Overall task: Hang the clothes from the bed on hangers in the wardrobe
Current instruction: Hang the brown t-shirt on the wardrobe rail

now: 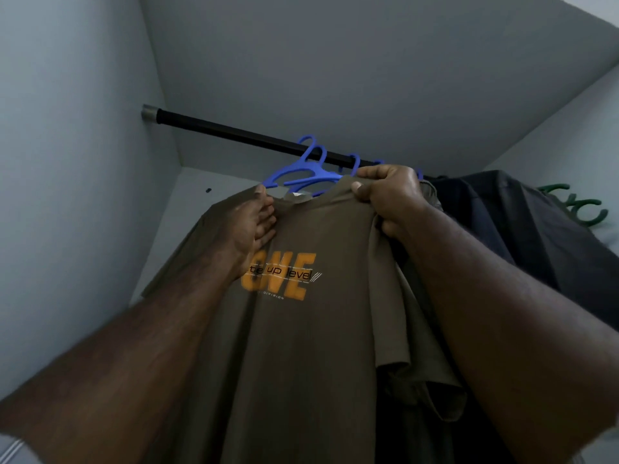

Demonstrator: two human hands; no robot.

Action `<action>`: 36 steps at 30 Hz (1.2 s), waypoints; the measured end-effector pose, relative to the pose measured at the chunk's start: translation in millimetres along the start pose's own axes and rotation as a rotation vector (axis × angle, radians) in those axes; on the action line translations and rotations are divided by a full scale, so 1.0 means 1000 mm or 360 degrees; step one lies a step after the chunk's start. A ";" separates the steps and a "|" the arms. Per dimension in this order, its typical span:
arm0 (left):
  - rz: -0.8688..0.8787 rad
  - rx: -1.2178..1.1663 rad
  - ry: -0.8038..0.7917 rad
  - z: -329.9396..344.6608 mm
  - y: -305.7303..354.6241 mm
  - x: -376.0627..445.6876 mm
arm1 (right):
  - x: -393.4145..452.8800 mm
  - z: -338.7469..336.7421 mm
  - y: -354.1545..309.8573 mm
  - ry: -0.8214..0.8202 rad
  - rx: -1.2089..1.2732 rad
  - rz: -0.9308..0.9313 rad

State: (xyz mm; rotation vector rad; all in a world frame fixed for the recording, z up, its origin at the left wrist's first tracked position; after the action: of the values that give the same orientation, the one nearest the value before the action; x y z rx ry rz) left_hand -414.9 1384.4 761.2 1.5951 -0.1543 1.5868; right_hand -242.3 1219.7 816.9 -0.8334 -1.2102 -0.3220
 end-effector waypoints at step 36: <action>0.0335 0.1490 -0.0037 0.025 -0.041 -0.180 | -0.139 -0.105 0.001 -0.0038 -0.0636 0.0023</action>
State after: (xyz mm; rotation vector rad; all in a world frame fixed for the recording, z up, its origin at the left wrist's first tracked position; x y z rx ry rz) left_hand -403.3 1310.4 590.6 2.3490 0.4996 1.9389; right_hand -218.3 1117.4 677.8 -1.1919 -1.1782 -0.5547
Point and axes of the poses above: each hand's wrist, its own x-axis towards the middle knuckle, its own z-axis out of the palm, y = z × x, the point moved 5 cm from there along x, towards the middle knuckle
